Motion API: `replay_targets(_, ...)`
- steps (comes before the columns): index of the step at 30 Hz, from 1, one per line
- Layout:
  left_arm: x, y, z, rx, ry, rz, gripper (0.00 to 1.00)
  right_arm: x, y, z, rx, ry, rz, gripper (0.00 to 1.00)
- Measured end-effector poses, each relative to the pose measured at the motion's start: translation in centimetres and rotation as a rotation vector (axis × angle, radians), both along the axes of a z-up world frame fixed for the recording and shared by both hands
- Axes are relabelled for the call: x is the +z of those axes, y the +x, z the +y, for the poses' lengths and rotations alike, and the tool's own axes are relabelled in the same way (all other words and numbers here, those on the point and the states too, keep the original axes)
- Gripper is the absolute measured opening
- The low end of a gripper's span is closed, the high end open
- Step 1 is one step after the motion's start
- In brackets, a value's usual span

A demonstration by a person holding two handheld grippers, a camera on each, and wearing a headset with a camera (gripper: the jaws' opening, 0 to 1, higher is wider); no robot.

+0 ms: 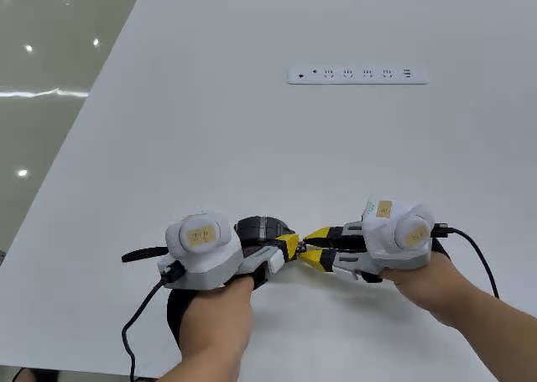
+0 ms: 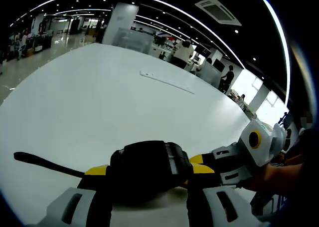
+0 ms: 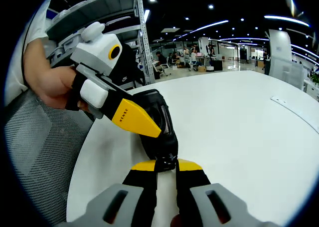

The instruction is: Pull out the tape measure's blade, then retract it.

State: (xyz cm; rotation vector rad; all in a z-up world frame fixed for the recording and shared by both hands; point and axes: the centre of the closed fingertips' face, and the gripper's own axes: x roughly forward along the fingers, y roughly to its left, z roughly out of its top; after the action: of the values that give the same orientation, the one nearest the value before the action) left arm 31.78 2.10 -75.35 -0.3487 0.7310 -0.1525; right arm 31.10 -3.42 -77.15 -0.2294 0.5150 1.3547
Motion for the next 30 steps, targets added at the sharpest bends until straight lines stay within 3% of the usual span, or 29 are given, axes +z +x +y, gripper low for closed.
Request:
replay_targets(15,0.07,-0.05,-0.09,-0.006,0.005,0.001,0.57,-0.05,-0.10,0.02,-0.011,0.003,0.010,0.10)
replay_targets(22,0.00,-0.15,-0.36,-0.031,0.052,-0.011,0.58,-0.50,-0.34,0.00,-0.015,-0.008,0.018,0.10)
replay_targets(30,0.07,-0.04,-0.25,-0.027,0.054,-0.016,0.58,-0.44,-0.29,0.02,-0.011,-0.018,0.001,0.10)
